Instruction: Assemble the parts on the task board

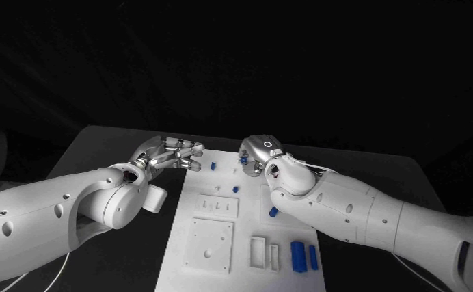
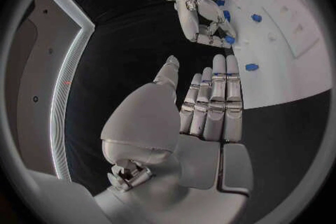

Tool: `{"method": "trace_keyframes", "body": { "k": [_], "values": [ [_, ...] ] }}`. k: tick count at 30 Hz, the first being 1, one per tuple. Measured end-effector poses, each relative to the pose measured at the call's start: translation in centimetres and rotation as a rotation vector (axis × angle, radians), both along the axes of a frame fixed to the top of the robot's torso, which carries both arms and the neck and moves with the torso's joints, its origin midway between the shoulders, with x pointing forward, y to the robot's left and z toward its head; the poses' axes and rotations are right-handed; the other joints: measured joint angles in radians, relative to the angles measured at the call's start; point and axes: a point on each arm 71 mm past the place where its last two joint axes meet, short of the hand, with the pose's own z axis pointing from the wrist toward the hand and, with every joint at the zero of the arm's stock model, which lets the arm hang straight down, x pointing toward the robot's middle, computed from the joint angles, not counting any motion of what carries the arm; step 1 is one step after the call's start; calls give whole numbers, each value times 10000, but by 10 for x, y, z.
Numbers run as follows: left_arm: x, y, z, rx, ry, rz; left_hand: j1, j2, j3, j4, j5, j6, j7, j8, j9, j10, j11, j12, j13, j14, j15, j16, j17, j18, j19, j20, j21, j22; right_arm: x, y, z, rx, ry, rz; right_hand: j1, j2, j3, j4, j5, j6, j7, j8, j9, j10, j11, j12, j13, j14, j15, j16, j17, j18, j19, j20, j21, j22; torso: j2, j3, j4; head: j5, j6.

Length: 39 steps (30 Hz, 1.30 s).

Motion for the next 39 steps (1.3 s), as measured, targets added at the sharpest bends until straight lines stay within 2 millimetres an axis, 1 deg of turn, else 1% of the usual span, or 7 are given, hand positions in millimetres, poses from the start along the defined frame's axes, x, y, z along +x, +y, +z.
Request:
{"method": "trace_keyframes", "body": {
  "k": [4, 12, 19, 26, 35, 36, 39],
  "values": [
    [0, -1, 1, -4, -27, -23, 0, 0, 0, 0, 0, 0, 0, 0, -1, 0, 0, 0, 0, 0, 0, 0, -1, 0, 0, 0, 0, 0, 1, 0, 1, 68, -126, -45, 17, -17, 21, -9, 0, 6, 8, 38, 0, 0, -1, 11, 0, 0, 0, 0, 5, -4, 0, 1, -38, 127, 22, -22, 10, 29, -20],
    [1, -1, 4, -4, -73, -35, 0, 0, 0, 0, 0, 0, 0, 0, -1, 0, 0, 0, 0, 0, 0, 0, -2, 0, 0, 0, 0, 0, 2, 3, 1, 146, -268, -48, 40, -43, 43, -12, 0, 5, 9, 39, 0, -2, -2, 42, 0, 0, 0, 0, 9, -9, 0, 2, -39, 158, 48, -45, 21, 56, -24],
    [1, -2, 5, -3, -94, -45, 0, 0, 0, 0, 0, 0, 0, 0, -2, 0, 0, 0, -1, 0, 0, 0, -2, 0, 0, 0, 0, 0, 1, 9, 1, 201, -314, 31, 40, -44, 44, -11, -1, 3, 10, 39, 0, -4, -4, 41, 0, 0, 0, 0, 8, -14, 1, 3, -113, 236, 65, -47, 35, 97, -31],
    [1, -2, 6, 1, -117, -52, 0, 0, 0, 0, 0, 0, 0, 0, -2, 0, 0, 0, 0, 0, 0, -1, -3, 0, 0, 0, -1, 0, 2, 10, 1, 184, -307, 52, 39, -46, 57, 3, -2, 27, -14, 36, 1, -17, -18, 41, 0, 1, 1, 0, 7, -20, 1, 4, -154, 295, 73, -51, 15, 158, -77],
    [2, -3, 7, 4, -137, -64, 0, 0, 0, 0, 0, 0, 0, 0, -3, 0, 0, 0, -1, 0, 0, -1, -4, -3, -37, -36, 72, -16, 3, 11, 1, 144, -281, 72, 12, -101, 69, 16, -10, 25, -13, 30, 3, -19, -20, 38, 1, 1, 1, -38, 6, -73, 2, 4, -333, 338, 79, -61, 1, 187, -107],
    [2, -3, 7, 4, -138, -66, 0, 0, 0, 0, 0, 0, 0, 0, -3, 0, 0, 0, -1, 0, 0, -1, -4, -4, -37, -36, 72, -16, 3, 11, 1, 137, -275, 75, 11, -101, 50, 35, -10, 25, -13, 27, 79, -19, -20, 38, 1, 1, 1, -38, 6, -73, 2, 4, -387, 338, 79, -64, 2, 187, -110],
    [2, -3, 7, 4, -140, -71, 0, 0, 0, 0, 0, 0, 0, 0, -3, 0, 0, 0, -1, 0, 0, -1, -4, -4, -37, -36, 72, -16, 4, 12, 0, 96, -231, 84, -1, -115, -43, 128, -78, 22, -12, -2, 79, -18, -21, 38, 14, 1, 1, -86, -15, -74, 2, 4, -502, 336, 81, -70, 3, 180, -121]
  ]
}}
